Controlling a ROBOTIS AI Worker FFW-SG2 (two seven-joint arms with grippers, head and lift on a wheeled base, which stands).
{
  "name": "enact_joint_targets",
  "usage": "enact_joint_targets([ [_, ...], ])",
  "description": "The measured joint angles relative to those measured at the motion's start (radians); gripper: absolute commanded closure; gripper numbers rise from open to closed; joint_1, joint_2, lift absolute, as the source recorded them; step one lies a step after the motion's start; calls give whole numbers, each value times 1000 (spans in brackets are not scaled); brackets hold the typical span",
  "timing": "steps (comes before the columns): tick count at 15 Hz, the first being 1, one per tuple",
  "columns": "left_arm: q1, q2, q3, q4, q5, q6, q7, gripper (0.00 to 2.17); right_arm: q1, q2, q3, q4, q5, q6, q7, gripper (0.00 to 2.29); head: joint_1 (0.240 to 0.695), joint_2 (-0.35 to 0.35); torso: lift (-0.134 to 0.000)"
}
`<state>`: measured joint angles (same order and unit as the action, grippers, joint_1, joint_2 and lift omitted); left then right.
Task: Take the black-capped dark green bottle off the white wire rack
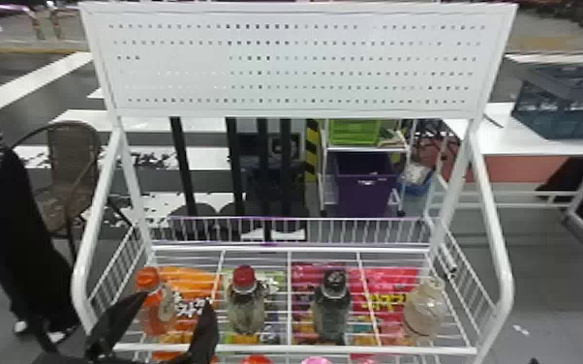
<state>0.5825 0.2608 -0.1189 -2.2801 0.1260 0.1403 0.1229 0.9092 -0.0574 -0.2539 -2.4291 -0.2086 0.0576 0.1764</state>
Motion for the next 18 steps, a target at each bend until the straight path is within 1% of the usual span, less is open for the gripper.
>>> enact_joint_targets([
  [6, 5, 1, 4, -3, 1, -3, 0, 144, -2, -1, 0, 7, 0, -2, 0, 90, 499, 0, 0],
  [14, 14, 0, 4, -14, 0, 0, 1, 144, -4, 1, 7, 35, 0, -51, 2, 90, 499, 0, 0],
  [16, 12, 0, 3, -12, 0, 0, 1, 144, -14, 1, 17, 77, 1, -93, 6, 90, 499, 0, 0],
  [18, 10, 0, 2, -12, 0, 0, 0, 144, -44, 3, 42, 170, 14, -190, 15, 93, 499, 0, 0],
])
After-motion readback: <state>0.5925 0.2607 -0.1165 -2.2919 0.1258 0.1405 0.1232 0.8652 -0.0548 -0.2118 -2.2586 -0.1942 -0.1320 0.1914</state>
